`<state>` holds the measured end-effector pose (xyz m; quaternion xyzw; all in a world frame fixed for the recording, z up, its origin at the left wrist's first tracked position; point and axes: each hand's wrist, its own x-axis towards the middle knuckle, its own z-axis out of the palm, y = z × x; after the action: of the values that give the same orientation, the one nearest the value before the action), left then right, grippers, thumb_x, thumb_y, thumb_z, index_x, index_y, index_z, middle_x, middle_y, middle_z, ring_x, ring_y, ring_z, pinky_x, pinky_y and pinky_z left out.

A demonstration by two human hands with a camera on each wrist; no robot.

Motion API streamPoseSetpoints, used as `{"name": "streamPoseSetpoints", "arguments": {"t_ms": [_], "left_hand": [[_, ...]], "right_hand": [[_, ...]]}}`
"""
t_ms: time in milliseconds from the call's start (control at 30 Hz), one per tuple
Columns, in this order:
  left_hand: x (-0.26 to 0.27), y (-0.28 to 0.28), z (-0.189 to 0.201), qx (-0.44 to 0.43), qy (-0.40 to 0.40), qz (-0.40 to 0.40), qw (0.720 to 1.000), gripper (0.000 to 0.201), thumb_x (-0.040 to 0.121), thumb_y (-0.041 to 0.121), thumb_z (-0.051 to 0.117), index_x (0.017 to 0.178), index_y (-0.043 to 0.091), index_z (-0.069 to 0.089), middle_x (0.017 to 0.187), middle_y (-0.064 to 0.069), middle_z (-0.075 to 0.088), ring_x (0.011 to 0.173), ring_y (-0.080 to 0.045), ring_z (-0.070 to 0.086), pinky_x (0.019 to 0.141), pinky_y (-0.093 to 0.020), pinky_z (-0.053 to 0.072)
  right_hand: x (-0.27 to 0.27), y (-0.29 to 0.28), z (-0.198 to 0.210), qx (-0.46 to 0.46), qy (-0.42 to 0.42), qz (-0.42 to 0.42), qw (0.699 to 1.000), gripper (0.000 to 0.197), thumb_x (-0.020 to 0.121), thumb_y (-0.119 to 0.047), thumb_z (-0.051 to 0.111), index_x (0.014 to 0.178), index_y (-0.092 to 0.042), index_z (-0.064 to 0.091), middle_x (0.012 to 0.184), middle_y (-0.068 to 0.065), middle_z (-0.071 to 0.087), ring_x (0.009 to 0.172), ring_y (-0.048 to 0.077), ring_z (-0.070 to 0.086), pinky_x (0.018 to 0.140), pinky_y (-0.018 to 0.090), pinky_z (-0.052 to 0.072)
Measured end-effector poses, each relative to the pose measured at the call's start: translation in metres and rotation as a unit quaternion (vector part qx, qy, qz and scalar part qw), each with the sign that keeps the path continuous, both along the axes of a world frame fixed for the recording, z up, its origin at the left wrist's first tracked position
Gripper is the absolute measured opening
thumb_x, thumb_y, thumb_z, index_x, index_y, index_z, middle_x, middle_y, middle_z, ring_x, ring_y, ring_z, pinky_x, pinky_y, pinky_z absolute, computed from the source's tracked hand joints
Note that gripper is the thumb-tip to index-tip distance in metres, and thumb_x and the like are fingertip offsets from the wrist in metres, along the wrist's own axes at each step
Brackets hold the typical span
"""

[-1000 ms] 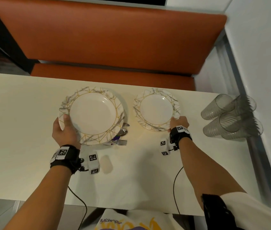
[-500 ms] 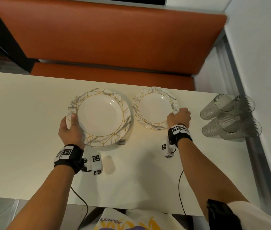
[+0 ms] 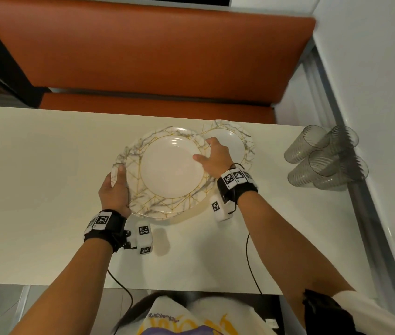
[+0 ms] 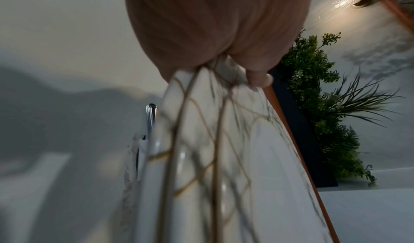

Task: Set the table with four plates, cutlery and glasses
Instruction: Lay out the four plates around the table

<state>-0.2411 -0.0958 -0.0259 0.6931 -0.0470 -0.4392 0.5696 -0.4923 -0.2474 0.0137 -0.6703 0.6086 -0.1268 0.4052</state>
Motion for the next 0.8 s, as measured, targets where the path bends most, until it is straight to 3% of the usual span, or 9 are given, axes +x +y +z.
{"name": "streamPoseSetpoints", "arguments": {"t_ms": [67, 167, 233, 300, 400, 567, 667, 800], "left_hand": [[0.005, 0.007, -0.001, 0.007, -0.017, 0.003, 1.0, 0.102, 0.059, 0.082, 0.082, 0.143, 0.03, 0.058, 0.129, 0.0, 0.07, 0.116, -0.024, 0.068, 0.095, -0.049, 0.056], [0.008, 0.019, 0.001, -0.001, -0.076, 0.004, 0.997, 0.077, 0.082, 0.066, 0.075, 0.139, 0.018, 0.061, 0.13, -0.011, 0.071, 0.118, -0.031, 0.069, 0.097, -0.051, 0.058], [0.012, 0.027, 0.001, -0.011, -0.116, 0.0, 0.993, 0.061, 0.089, 0.059, 0.07, 0.129, 0.014, 0.067, 0.123, -0.013, 0.073, 0.115, -0.032, 0.07, 0.098, -0.051, 0.058], [0.018, 0.036, -0.001, -0.016, -0.153, -0.011, 0.988, 0.052, 0.093, 0.057, 0.066, 0.119, 0.012, 0.07, 0.107, -0.006, 0.075, 0.101, -0.024, 0.071, 0.094, -0.042, 0.059], [0.026, 0.051, -0.001, -0.028, -0.199, -0.004, 0.98, 0.041, 0.1, 0.046, 0.061, 0.101, 0.006, 0.067, 0.075, 0.008, 0.059, 0.069, -0.004, 0.054, 0.071, -0.023, 0.048], [0.05, 0.082, -0.014, -0.024, -0.207, 0.021, 0.978, 0.038, 0.097, 0.051, 0.061, 0.077, 0.019, 0.06, 0.067, 0.008, 0.05, 0.072, -0.015, 0.049, 0.068, -0.029, 0.043], [0.056, 0.095, -0.016, -0.017, -0.22, 0.011, 0.975, 0.036, 0.098, 0.048, 0.06, 0.08, 0.017, 0.062, 0.069, 0.007, 0.052, 0.068, -0.01, 0.049, 0.07, -0.028, 0.043], [0.062, 0.111, -0.016, -0.032, -0.239, 0.001, 0.971, 0.05, 0.098, 0.047, 0.058, 0.104, -0.001, 0.069, 0.084, -0.002, 0.059, 0.08, -0.014, 0.052, 0.075, -0.027, 0.043]], "right_hand": [[-0.012, 0.007, 0.002, -0.007, -0.01, -0.042, 0.999, 0.065, 0.09, -0.033, 0.072, 0.144, -0.011, 0.042, 0.138, 0.013, 0.055, 0.122, 0.031, 0.057, 0.089, 0.031, 0.044], [-0.041, 0.025, -0.001, 0.007, -0.046, -0.13, 0.99, 0.06, 0.093, -0.027, 0.069, 0.145, -0.012, 0.042, 0.142, 0.01, 0.053, 0.122, 0.029, 0.056, 0.092, 0.03, 0.043], [-0.065, 0.046, -0.01, 0.021, -0.067, -0.195, 0.978, 0.057, 0.094, -0.025, 0.067, 0.144, -0.013, 0.042, 0.138, 0.01, 0.055, 0.115, 0.026, 0.057, 0.09, 0.03, 0.043], [-0.09, 0.073, -0.022, 0.028, -0.082, -0.26, 0.962, 0.052, 0.094, -0.024, 0.067, 0.14, -0.012, 0.045, 0.128, 0.009, 0.06, 0.108, 0.024, 0.059, 0.087, 0.03, 0.044], [-0.12, 0.124, -0.046, 0.031, -0.082, -0.35, 0.933, 0.046, 0.095, -0.022, 0.066, 0.135, -0.012, 0.048, 0.113, 0.003, 0.059, 0.11, 0.025, 0.06, 0.087, 0.029, 0.043], [-0.135, 0.199, -0.084, 0.051, -0.065, -0.444, 0.892, 0.044, 0.095, -0.021, 0.066, 0.134, -0.012, 0.048, 0.113, 0.006, 0.06, 0.113, 0.03, 0.061, 0.093, 0.035, 0.048], [-0.135, 0.227, -0.095, 0.053, -0.049, -0.467, 0.881, 0.046, 0.096, -0.021, 0.065, 0.137, -0.012, 0.045, 0.116, 0.008, 0.061, 0.113, 0.031, 0.061, 0.091, 0.035, 0.048], [-0.13, 0.248, -0.099, 0.057, -0.026, -0.473, 0.879, 0.049, 0.094, -0.023, 0.067, 0.136, -0.009, 0.046, 0.125, 0.017, 0.063, 0.111, 0.035, 0.063, 0.092, 0.039, 0.052]]}}
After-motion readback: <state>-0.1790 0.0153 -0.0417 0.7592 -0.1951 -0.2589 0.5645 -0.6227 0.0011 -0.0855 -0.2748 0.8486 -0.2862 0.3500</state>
